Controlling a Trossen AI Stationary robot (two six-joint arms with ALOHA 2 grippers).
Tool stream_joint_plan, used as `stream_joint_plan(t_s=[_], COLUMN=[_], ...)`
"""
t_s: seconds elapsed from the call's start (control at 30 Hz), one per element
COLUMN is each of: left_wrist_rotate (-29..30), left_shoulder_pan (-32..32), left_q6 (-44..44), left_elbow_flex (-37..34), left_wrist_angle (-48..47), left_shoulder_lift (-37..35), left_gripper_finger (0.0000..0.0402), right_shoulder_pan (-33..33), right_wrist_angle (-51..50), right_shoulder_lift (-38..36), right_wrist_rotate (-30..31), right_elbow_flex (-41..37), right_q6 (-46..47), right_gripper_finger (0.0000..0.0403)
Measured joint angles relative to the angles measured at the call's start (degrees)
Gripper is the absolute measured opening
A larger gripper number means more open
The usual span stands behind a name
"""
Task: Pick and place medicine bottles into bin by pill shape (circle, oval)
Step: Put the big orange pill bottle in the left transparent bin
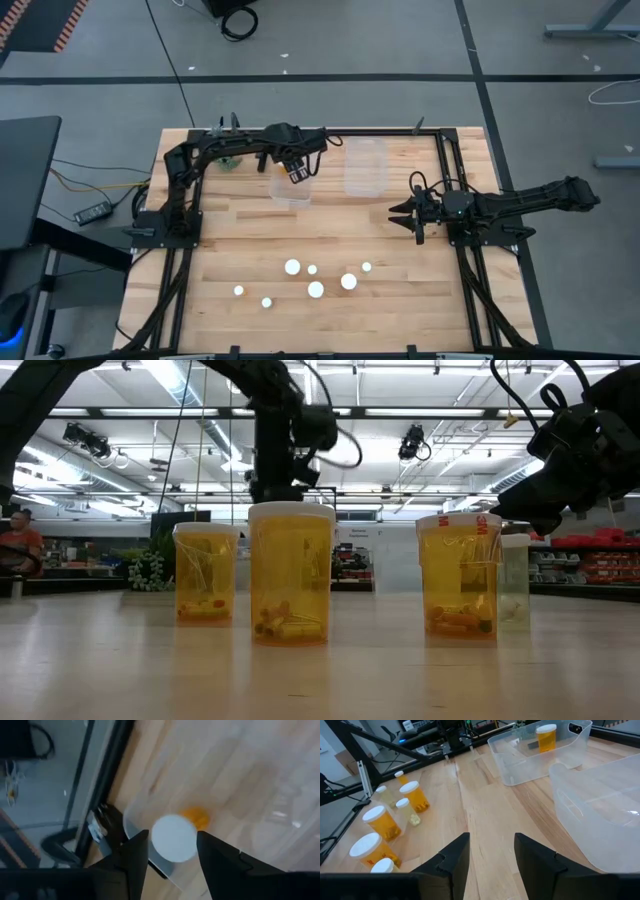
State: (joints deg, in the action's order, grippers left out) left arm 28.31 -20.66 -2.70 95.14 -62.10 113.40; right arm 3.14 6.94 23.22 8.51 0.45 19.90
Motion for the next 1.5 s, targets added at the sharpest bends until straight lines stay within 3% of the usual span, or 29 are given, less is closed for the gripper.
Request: stream_joint_plan(t_s=[0.07,0.27,0.4,0.7,1.0,1.33,1.5], left_wrist_rotate=[-1.16,-14.95,-20.06,-21.17,-21.10,-24.56,-24.86], left_shoulder_pan=[1.17,6.74,11.05,20.74,27.90,35.89,38.91], left_q6=[0.91,4.92,3.36,-5.47,-19.36,-21.53,-26.96], left_elbow_flex=[2.06,4.31,4.28,3.32,0.25,-6.78,-9.47], left_wrist_angle=[-1.64,-4.09,-4.73,-6.56,-8.27,-8.46,-7.56], left_shoulder_lift=[-0.57,-2.59,-3.38,-3.66,-3.62,-3.62,-3.58], left_gripper_finger=[0.0170,0.0164,0.0164,0.0165,0.0201,0.0239,0.0261], right_shoulder_pan=[0.00,0.00,0.00,0.00,0.00,0.00,0.00], right_wrist_angle=[-0.09,-0.53,-0.56,-0.94,-0.94,-0.90,-0.89], right_shoulder_lift=[0.00,-0.02,0.00,0.00,0.00,0.00,0.00], right_wrist_rotate=[0.00,0.00,0.00,-0.02,0.00,0.00,0.00], right_elbow_flex=[0.00,0.00,0.00,0.00,0.00,0.00,0.00], right_q6=[0.00,0.00,0.00,0.00,0.00,0.00,0.00], right_gripper_finger=[0.0161,0.0161,0.0161,0.0161,0.0161,0.0161,0.0161])
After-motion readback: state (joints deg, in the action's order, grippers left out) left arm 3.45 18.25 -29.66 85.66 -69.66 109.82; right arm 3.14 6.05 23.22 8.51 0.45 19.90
